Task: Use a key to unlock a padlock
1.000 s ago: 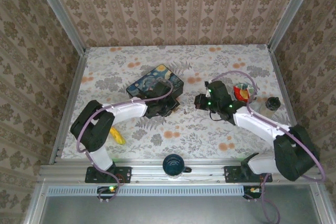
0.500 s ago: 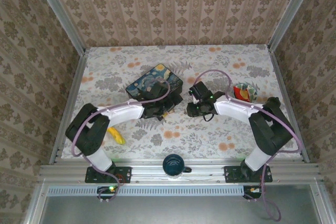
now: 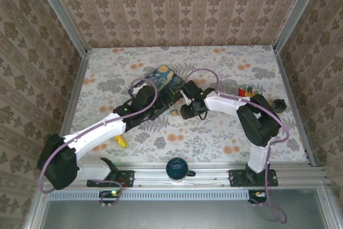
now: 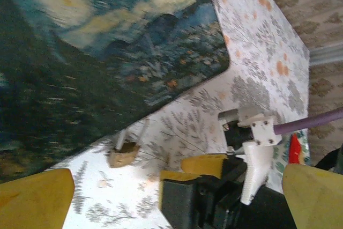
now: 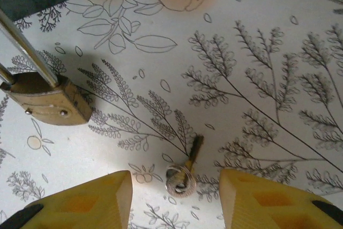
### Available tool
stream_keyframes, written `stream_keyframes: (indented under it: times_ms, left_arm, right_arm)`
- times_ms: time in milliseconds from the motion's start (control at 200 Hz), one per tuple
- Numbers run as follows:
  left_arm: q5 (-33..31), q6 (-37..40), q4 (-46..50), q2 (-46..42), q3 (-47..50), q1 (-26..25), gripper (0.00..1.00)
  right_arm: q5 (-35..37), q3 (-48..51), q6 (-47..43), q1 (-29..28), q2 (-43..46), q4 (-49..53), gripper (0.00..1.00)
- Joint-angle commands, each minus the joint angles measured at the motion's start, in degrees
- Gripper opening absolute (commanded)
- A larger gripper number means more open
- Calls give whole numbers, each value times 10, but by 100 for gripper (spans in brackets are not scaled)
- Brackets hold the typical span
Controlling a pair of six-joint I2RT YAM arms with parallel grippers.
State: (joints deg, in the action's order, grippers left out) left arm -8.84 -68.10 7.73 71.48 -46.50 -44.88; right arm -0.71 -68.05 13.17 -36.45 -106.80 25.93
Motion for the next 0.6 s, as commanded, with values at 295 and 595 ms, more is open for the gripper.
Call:
stream_keyframes:
  times_ms: [295, 595]
  left_arm:
    - [-98, 68, 2, -63, 28, 25, 100]
    - [-102, 85, 5, -69, 32, 34, 100]
  right_arm:
    - [68, -47, 22, -20, -72, 91, 46]
    - [59, -8, 39, -20, -59, 90, 22]
